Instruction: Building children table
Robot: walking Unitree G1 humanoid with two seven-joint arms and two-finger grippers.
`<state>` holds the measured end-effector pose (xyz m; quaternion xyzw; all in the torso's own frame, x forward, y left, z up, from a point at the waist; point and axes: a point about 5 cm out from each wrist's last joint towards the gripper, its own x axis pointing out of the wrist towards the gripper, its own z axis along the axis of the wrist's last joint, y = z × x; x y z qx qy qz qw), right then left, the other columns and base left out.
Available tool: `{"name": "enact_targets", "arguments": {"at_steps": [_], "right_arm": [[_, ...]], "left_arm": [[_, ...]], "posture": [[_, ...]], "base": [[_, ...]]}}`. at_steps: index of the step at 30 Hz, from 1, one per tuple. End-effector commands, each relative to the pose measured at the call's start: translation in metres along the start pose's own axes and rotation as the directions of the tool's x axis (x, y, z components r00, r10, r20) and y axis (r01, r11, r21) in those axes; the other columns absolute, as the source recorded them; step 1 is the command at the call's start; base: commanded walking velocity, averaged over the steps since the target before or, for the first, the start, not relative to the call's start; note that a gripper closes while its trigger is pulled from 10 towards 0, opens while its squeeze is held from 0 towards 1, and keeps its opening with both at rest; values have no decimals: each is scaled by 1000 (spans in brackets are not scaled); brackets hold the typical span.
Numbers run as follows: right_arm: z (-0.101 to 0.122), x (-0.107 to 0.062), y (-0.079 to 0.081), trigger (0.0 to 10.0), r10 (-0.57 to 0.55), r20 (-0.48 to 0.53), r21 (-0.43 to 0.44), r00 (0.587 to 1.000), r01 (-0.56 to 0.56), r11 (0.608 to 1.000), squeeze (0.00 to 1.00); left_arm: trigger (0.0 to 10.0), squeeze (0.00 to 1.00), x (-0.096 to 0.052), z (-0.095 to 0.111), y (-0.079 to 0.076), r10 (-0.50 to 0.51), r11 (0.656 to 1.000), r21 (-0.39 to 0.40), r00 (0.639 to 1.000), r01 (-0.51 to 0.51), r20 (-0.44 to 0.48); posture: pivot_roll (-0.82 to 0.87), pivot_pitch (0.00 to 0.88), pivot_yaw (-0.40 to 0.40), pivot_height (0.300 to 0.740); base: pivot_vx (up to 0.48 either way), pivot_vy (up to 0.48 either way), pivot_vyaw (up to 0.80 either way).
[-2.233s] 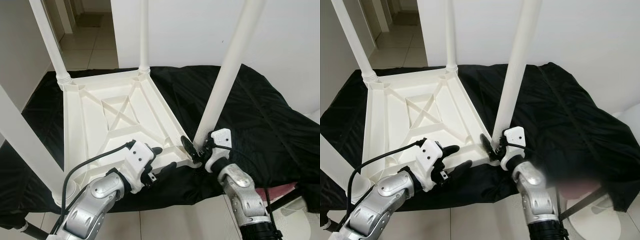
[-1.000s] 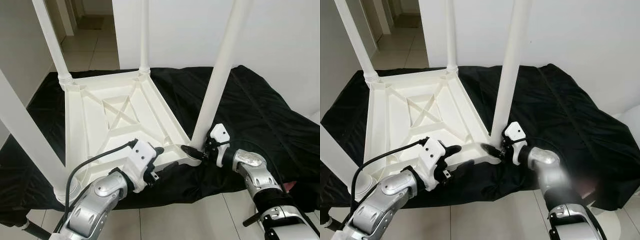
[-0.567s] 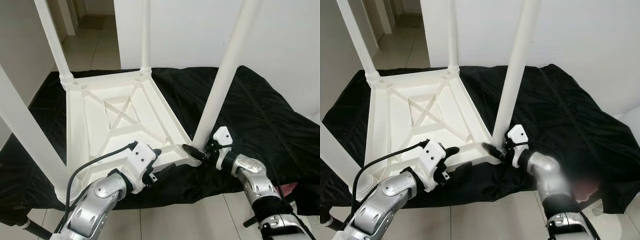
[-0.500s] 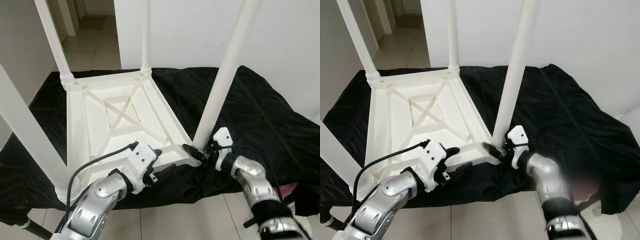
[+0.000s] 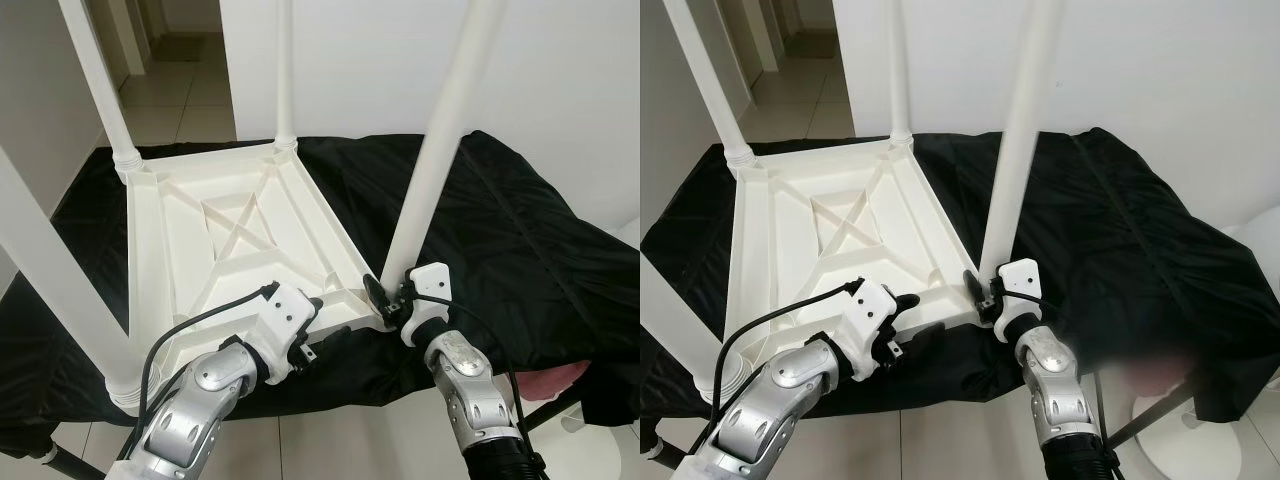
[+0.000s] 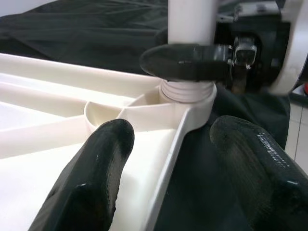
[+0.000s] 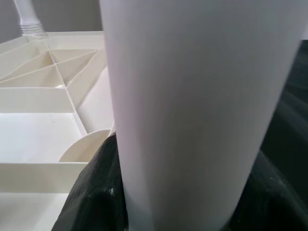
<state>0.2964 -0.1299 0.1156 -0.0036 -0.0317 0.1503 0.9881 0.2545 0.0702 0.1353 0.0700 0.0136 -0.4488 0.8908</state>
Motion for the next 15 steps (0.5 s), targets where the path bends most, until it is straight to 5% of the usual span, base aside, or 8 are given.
{"name": "enact_targets", "arguments": {"at_steps": [1,4,9,10,11,15], "right_arm": [[-14,-4,2,10000,-53,-76,21,996,55,998,0],[-13,-3,23,10000,-156,-74,88,985,162,983,0],[-11,-5,28,10000,-170,-73,105,983,177,979,0],[-10,-5,28,10000,-180,-70,102,981,187,977,94],[-8,-7,27,10000,-193,-69,95,979,199,975,1000],[-5,-8,24,10000,-191,-53,89,980,196,977,1000]], "left_arm": [[10000,0,0,-3,9,126,992,-2,992,-126,-16],[10000,0,1,-1,10,155,988,-13,988,-155,-12],[10000,0,1,-1,11,165,986,-22,986,-165,-12],[10000,0,1,-1,11,168,985,-23,986,-169,-10],[10000,0,1,-1,11,169,985,-20,986,-169,-9],[10000,0,2,0,11,167,986,-15,986,-167,-8]], "posture": [[-23,23,24,740],[-19,31,24,740],[-17,33,24,740],[-17,33,24,740],[-16,34,23,740],[-18,36,24,740]], "base": [[0,0,0],[0,0,0],[0,0,0],[0,0,0],[0,0,0],[0,0,0]]}}
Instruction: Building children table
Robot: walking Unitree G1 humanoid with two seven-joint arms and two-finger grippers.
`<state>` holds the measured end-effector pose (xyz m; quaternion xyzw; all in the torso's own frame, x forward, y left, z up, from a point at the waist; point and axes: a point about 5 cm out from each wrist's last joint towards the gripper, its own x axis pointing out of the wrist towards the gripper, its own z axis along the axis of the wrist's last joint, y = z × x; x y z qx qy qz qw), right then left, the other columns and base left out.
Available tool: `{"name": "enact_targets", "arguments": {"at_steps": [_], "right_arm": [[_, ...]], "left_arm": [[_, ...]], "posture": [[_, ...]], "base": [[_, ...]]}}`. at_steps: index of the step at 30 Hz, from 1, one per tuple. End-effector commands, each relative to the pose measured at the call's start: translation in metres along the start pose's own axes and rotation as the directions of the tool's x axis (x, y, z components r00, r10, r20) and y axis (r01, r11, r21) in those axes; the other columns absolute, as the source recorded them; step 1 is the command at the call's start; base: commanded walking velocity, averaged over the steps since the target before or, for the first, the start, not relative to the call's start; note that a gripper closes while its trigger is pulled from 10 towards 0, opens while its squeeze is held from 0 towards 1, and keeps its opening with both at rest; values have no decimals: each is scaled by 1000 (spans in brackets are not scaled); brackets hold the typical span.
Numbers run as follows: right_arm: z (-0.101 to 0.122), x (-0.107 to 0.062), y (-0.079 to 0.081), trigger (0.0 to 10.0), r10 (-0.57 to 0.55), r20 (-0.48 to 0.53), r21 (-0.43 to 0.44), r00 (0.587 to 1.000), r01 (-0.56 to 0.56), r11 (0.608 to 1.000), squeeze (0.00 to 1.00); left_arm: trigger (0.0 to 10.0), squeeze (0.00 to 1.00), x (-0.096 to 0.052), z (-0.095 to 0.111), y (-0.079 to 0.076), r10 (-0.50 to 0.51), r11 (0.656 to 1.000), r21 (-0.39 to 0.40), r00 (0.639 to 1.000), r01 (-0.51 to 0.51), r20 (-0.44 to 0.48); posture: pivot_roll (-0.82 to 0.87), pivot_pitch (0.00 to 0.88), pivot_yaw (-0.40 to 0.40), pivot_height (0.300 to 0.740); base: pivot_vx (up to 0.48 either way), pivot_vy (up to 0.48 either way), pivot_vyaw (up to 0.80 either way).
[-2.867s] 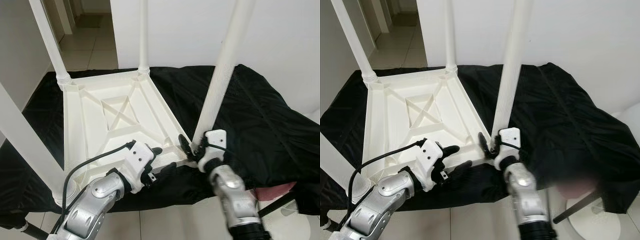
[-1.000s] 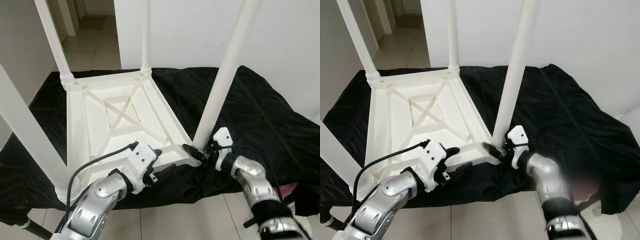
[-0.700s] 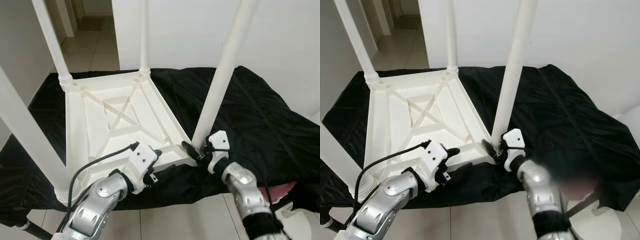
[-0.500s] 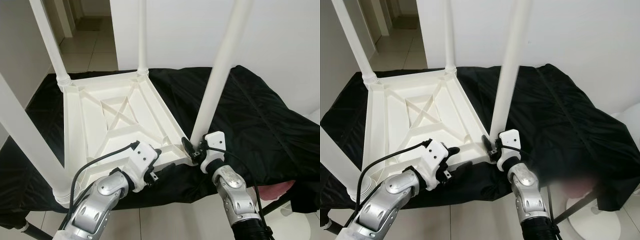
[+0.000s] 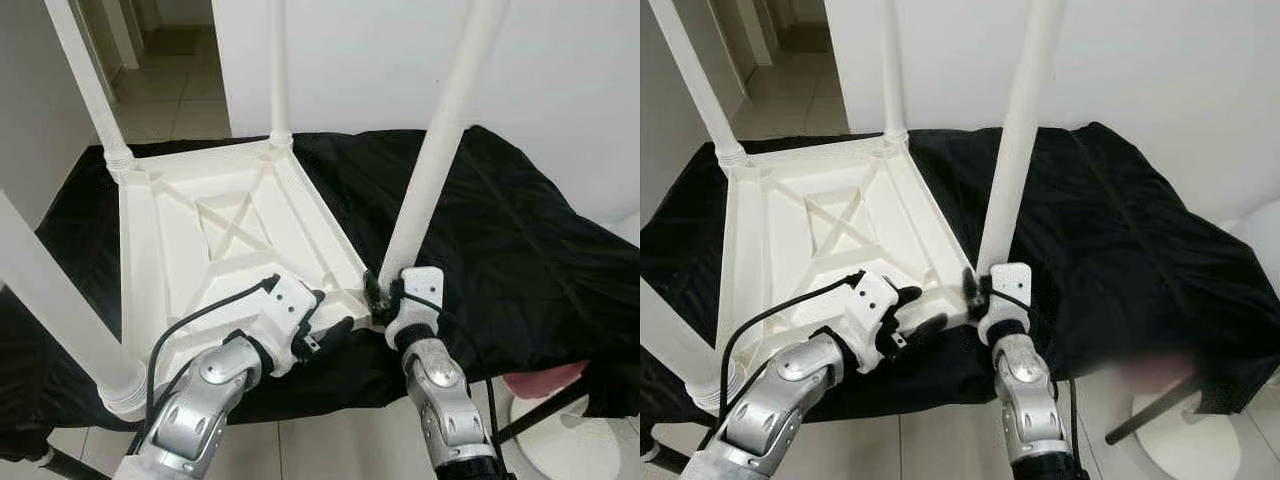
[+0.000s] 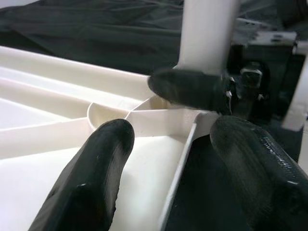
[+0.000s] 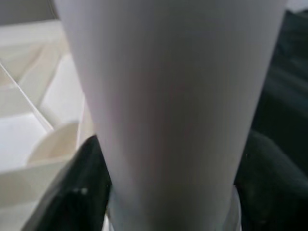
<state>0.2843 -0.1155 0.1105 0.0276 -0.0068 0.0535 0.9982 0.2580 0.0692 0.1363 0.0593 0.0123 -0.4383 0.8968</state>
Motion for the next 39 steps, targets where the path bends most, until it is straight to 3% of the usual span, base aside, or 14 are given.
{"name": "enact_targets", "arguments": {"at_steps": [1,5,6,13,18,21,27,34,39], "right_arm": [[-1,-2,6,10000,2,-7,30,1000,-2,1000,1000],[7,-3,0,10000,1,35,26,999,-2,1000,1000],[10,-5,-1,10000,0,48,44,999,-3,999,0],[9,-9,1,10000,-15,45,45,999,13,999,0],[3,-10,8,10000,22,21,27,1000,-23,999,0],[1,-10,8,10000,34,13,35,999,-34,999,0],[0,-8,6,10000,16,2,88,1000,-16,996,0],[4,-3,4,10000,2,6,80,1000,-3,997,0],[8,-3,-1,10000,-35,29,49,999,33,998,0]], "left_arm": [[10000,0,-1,-1,9,144,990,6,990,-143,-15],[10000,0,0,0,10,147,989,3,989,-147,-10],[10000,0,-1,1,10,151,989,0,989,-151,-7],[10000,0,-3,1,10,178,984,-10,984,-178,9],[10000,0,0,-1,10,200,978,-67,980,-199,12],[10000,0,2,-3,10,231,972,-53,973,-230,9],[10000,0,0,-8,24,327,941,-76,944,-329,-27],[10000,0,0,-9,38,415,906,-75,909,-418,-45],[10000,0,1,-6,39,443,890,-102,896,-444,-29]], "posture": [[-18,36,24,740],[-17,41,23,740],[-14,43,21,740],[-18,43,20,740],[-13,33,11,740],[-4,24,9,740],[3,24,3,740],[2,34,1,740],[-5,36,9,740]], "base": [[0,0,0],[0,0,0],[0,0,0],[0,0,0],[0,0,0],[0,0,0],[0,0,0],[0,0,0],[0,0,0]]}}
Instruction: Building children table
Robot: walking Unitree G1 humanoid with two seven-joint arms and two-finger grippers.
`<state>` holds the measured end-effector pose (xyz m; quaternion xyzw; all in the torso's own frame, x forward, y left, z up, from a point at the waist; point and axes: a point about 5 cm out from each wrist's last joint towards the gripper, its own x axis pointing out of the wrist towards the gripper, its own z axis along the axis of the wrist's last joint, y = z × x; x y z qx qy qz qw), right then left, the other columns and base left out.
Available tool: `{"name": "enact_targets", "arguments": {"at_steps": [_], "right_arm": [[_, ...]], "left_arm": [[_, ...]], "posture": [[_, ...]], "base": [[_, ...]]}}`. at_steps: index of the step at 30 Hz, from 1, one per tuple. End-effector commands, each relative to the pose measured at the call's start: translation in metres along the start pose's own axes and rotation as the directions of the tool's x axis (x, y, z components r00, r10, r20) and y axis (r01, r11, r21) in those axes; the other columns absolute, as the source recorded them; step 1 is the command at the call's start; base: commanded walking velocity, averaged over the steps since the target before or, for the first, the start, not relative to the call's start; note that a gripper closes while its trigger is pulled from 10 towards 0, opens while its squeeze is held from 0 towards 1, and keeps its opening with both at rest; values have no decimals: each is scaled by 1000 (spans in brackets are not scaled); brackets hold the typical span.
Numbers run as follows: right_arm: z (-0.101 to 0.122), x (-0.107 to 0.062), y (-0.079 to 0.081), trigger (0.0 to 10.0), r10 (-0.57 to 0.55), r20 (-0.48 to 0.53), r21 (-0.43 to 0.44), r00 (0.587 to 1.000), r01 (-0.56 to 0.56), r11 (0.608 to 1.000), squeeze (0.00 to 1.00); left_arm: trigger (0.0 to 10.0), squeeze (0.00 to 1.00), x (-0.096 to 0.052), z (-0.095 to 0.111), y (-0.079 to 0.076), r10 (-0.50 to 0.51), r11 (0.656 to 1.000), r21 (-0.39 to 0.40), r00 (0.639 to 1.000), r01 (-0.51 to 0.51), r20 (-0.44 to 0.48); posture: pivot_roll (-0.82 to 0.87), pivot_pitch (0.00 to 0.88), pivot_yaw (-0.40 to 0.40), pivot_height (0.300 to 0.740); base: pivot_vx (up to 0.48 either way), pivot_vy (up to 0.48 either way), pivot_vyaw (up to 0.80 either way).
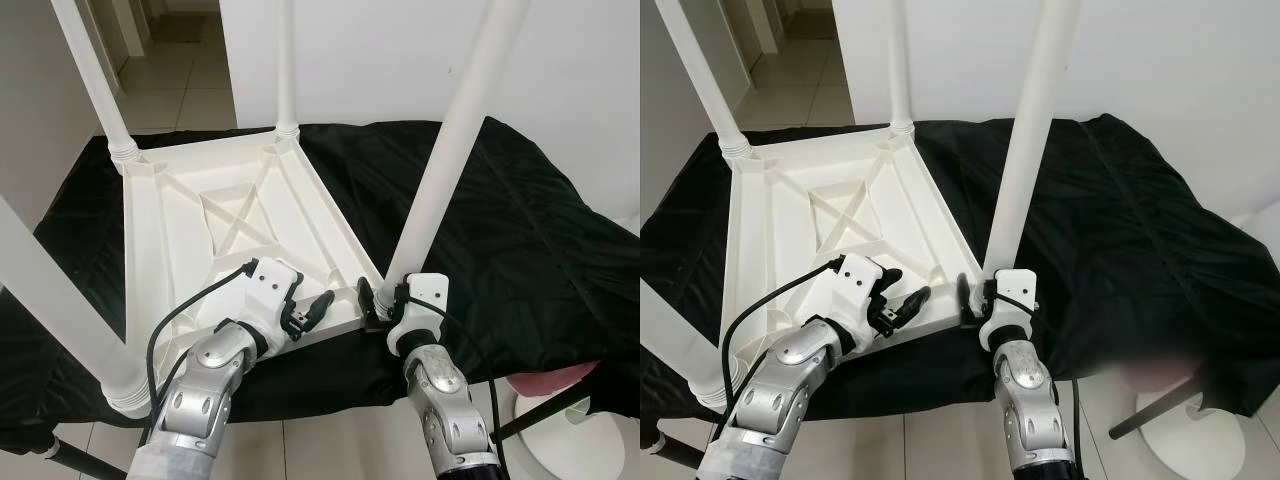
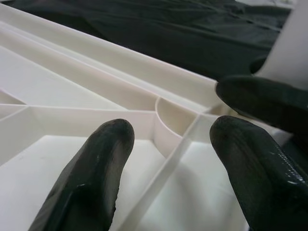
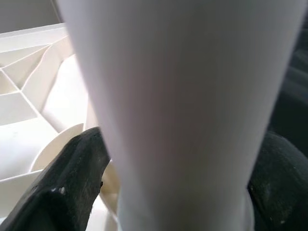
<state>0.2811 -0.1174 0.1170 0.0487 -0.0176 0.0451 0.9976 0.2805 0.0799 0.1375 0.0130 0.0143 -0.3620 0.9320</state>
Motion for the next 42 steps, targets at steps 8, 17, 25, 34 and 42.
{"name": "enact_targets", "arguments": {"at_steps": [8,17,25,34,42], "right_arm": [[7,3,2,10000,-54,52,-15,997,55,998,0],[9,8,2,10000,-87,74,-55,993,91,994,0],[9,9,10,10000,-45,83,-68,995,51,996,0],[6,12,7,10000,-77,73,-25,994,79,997,0],[6,15,14,10000,-56,75,-4,996,56,998,0]], "left_arm": [[10000,0,1,0,21,375,926,-43,927,-375,-12],[10000,0,6,5,27,505,862,-77,862,-501,40],[10000,0,9,-2,19,499,866,-73,866,-495,44],[10000,0,17,-3,22,507,854,-158,861,-496,42],[10000,0,24,5,13,450,888,-160,886,-431,110]], "posture": [[-15,40,29,740],[-7,56,19,740],[-7,56,22,740],[-20,35,47,740],[-16,25,44,740]], "base": [[0,0,0],[0,0,0],[0,0,0],[0,0,0],[0,0,0]]}}
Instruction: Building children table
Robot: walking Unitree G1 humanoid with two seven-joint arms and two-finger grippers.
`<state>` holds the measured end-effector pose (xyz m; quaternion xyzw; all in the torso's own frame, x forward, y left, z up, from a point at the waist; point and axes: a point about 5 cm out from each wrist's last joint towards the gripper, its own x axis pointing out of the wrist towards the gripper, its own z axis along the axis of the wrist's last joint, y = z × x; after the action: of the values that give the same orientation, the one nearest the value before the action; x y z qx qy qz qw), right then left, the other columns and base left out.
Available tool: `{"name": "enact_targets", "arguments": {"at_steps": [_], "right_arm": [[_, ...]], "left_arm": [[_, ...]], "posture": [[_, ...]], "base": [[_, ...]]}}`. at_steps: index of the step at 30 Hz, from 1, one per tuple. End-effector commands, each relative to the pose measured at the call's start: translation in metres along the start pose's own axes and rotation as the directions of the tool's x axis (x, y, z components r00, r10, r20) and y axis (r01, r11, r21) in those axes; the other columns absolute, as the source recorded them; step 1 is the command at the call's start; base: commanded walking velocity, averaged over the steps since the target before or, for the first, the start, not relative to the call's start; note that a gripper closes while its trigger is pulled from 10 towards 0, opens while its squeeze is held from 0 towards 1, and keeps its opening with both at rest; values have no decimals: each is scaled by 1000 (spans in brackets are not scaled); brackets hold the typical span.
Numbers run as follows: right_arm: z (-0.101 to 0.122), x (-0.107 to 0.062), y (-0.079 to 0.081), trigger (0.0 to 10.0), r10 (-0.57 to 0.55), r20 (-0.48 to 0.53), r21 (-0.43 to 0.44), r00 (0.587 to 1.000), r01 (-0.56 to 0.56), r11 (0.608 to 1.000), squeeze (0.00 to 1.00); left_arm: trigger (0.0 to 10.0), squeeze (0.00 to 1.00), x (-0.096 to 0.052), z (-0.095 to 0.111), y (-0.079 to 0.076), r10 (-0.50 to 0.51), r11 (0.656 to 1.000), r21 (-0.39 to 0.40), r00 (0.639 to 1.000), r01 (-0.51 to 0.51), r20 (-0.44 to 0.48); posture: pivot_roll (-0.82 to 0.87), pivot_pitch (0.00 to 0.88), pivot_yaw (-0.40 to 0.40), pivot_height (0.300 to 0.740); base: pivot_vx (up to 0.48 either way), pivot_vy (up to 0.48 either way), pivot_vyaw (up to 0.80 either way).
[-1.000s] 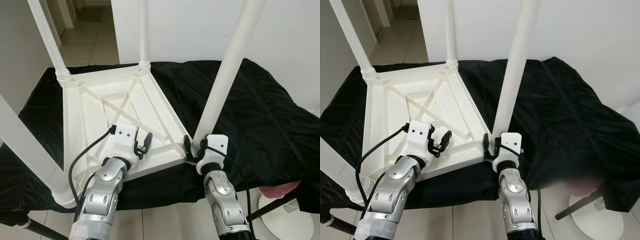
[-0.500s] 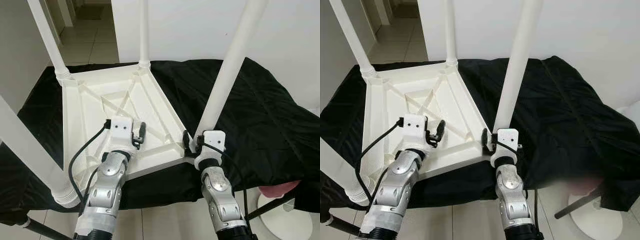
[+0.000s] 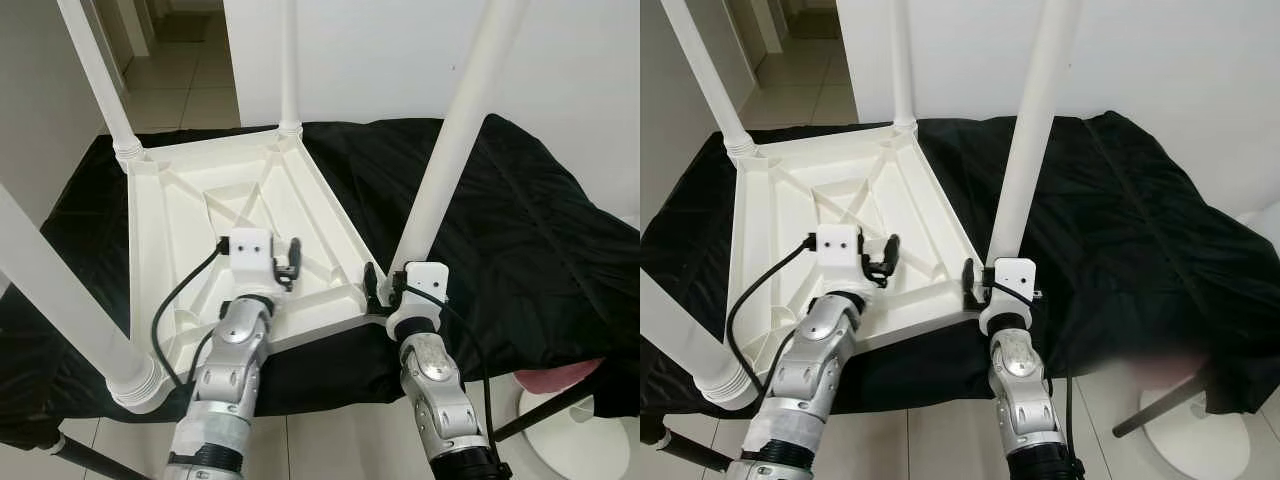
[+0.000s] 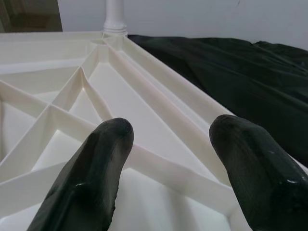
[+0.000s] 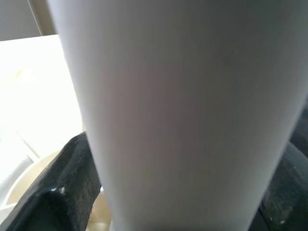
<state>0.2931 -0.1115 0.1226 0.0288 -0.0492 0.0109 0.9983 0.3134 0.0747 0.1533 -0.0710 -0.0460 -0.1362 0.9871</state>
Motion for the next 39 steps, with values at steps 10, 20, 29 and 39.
{"name": "enact_targets", "arguments": {"at_steps": [10,20,29,39], "right_arm": [[3,6,10,10000,13,25,27,1000,-14,1000,0],[0,3,12,10000,26,18,20,1000,-26,999,0],[-1,2,11,10000,26,24,9,999,-26,1000,0],[3,2,9,10000,20,40,-6,999,-20,1000,0]], "left_arm": [[10000,0,-10,-9,2,12,1000,4,1000,-12,19],[10000,0,-11,-10,3,17,1000,6,1000,-17,25],[10000,0,-9,-11,3,11,1000,19,1000,-11,27],[10000,0,-8,-7,-2,-16,999,39,999,14,39]], "posture": [[-13,17,42,740],[-13,27,40,740],[-25,34,48,740],[-71,53,59,740]], "base": [[0,0,0],[0,0,0],[0,0,0],[0,0,0]]}}
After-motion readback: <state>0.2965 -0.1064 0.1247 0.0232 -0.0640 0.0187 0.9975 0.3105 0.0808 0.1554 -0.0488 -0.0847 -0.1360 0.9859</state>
